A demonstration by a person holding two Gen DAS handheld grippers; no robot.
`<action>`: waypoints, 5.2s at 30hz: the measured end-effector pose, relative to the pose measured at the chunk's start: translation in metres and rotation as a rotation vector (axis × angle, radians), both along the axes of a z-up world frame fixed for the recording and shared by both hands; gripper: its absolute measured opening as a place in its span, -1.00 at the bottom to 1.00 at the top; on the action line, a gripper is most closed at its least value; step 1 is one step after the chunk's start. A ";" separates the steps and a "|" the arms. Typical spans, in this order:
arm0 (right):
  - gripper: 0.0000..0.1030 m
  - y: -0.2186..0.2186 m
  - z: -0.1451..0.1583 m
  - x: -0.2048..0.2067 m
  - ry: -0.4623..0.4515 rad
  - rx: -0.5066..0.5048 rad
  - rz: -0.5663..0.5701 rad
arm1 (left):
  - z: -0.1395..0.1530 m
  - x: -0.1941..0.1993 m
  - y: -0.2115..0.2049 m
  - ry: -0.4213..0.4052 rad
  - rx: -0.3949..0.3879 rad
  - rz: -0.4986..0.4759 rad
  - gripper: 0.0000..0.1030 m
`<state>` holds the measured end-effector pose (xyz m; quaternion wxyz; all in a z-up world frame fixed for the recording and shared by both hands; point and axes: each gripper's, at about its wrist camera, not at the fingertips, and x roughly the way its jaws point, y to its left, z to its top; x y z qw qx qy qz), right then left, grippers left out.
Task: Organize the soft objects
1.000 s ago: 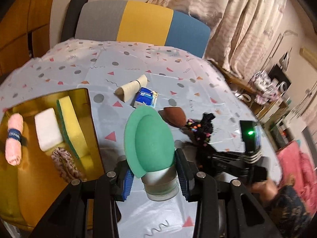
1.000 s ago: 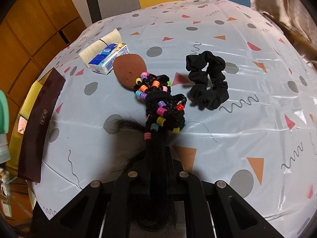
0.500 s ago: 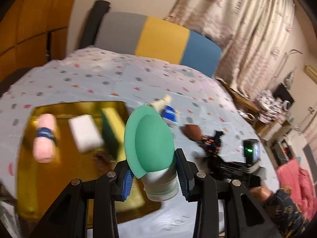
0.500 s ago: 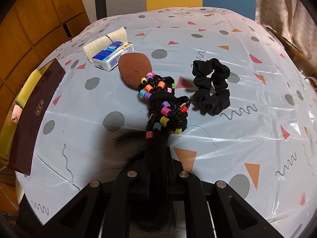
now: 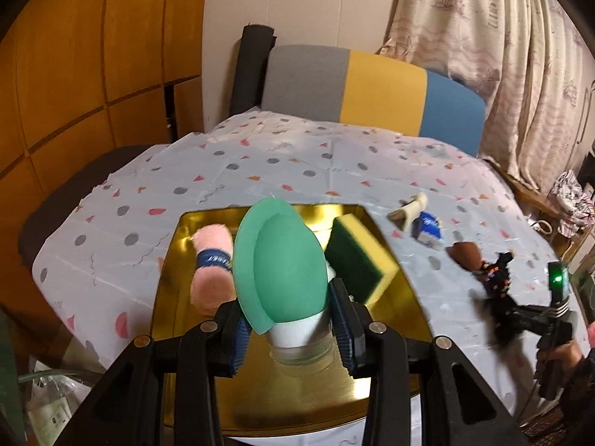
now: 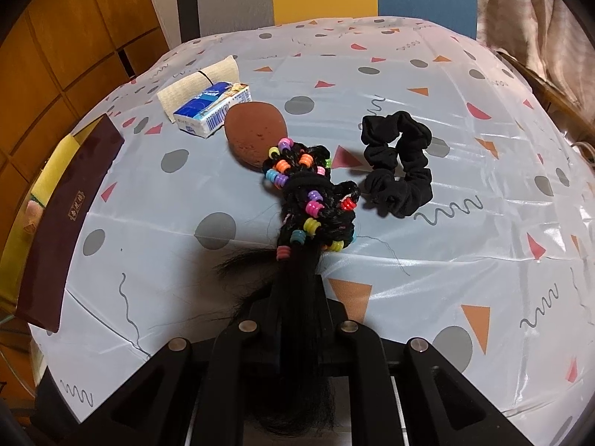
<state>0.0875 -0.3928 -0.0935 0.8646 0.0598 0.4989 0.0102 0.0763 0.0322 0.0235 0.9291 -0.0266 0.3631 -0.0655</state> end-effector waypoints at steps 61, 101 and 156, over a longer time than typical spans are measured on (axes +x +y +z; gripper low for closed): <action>0.28 -0.014 0.023 -0.008 -0.010 0.140 -0.165 | -0.042 -0.001 0.025 0.163 -0.179 -0.005 0.23; -0.57 0.084 0.046 -0.006 -0.083 0.131 0.008 | -0.041 -0.028 0.006 0.140 -0.063 -0.022 0.23; 0.29 0.223 0.088 0.000 -0.198 0.113 0.460 | -0.020 -0.033 0.031 0.076 -0.016 0.064 0.23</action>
